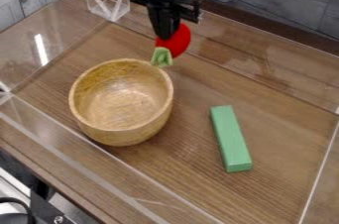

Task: Move the red fruit to the left

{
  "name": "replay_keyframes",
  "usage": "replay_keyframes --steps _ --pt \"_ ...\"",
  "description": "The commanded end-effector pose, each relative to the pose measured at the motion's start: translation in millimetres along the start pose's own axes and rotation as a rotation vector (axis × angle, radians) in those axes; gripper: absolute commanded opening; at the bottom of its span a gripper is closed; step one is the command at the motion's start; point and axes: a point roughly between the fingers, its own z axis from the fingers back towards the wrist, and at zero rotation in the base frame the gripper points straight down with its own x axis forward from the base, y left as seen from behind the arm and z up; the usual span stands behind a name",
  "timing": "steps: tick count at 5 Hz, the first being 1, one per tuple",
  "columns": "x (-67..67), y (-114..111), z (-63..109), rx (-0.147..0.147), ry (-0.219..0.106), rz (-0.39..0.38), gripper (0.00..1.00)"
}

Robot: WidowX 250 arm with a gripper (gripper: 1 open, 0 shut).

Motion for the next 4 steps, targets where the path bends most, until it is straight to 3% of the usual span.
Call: replay_keyframes --steps 1,2,4 --pt "8.0 7.8 5.9 0.014 -0.04 0.023 0.0" --pt "10.7 15.4 3.5 0.015 -0.042 0.048 0.0" --pt "5.8 22.3 13.7 -0.001 -0.048 0.024 0.0"
